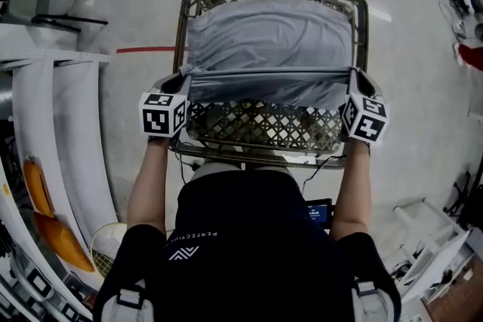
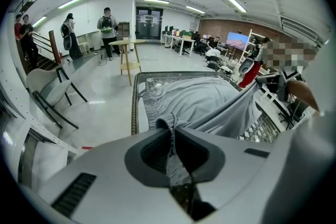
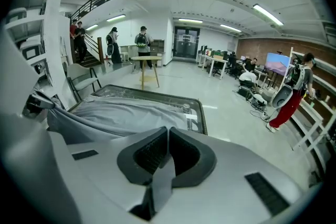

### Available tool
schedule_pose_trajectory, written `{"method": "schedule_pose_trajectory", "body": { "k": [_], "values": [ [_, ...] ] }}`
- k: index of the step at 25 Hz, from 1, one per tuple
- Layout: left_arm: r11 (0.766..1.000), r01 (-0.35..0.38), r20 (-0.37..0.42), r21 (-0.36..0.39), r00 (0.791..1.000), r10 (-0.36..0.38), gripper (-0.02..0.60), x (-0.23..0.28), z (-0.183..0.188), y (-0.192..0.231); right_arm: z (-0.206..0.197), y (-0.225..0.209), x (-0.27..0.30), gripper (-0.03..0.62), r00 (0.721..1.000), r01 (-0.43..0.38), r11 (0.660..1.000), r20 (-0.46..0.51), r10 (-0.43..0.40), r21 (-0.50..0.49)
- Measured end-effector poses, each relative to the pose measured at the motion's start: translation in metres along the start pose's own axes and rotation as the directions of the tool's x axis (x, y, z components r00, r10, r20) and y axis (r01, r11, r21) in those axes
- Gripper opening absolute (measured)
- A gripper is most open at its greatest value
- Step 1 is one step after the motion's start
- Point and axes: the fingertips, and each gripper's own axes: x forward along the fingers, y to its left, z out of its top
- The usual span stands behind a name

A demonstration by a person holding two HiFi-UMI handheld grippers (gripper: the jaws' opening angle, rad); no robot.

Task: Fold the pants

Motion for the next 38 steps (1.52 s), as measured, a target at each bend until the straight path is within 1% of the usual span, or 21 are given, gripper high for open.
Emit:
{"method": "schedule_pose_trajectory", "body": {
  "k": [6,16,22,26,31,34,37,38],
  "values": [
    [1.000,-0.024,0.006,-0.017,1.000,0.024,0.034,0.008,0.018,0.007,0.032,0.000,0.030,0.041,0.999,-0.033,0.999,0.022,0.034,-0.037],
    [0.998,-0.059,0.017,-0.015,0.998,0.060,0.034,0.028,0.058,0.029,0.073,0.000,0.068,0.041,0.996,-0.063,0.995,0.058,0.067,-0.080],
    [0.997,-0.069,-0.001,-0.018,0.998,0.069,0.034,0.044,0.070,0.041,0.085,0.006,0.093,0.041,0.995,-0.081,0.992,0.054,0.086,-0.095],
    [0.996,-0.087,-0.002,-0.017,0.996,0.086,0.034,0.056,0.080,0.047,0.089,0.006,0.111,0.041,0.995,-0.080,0.993,0.050,0.084,-0.083],
    [0.993,-0.110,-0.002,-0.049,0.994,0.110,0.034,0.072,0.088,0.058,0.084,0.001,0.135,0.041,0.997,-0.076,0.996,0.031,0.077,-0.043],
    [0.989,-0.125,0.002,-0.073,0.992,0.125,0.035,0.082,0.092,0.064,0.087,0.000,0.145,0.041,0.997,-0.075,0.996,0.028,0.077,-0.050],
    [0.989,-0.127,0.023,-0.072,0.991,0.129,0.035,0.097,0.095,0.071,0.086,0.000,0.159,0.041,0.997,-0.080,0.995,0.016,0.081,-0.055],
    [0.989,-0.132,0.019,-0.070,0.991,0.134,0.035,0.098,0.098,0.070,0.086,0.000,0.164,0.041,0.997,-0.082,0.995,0.013,0.082,-0.055]
  ]
}}
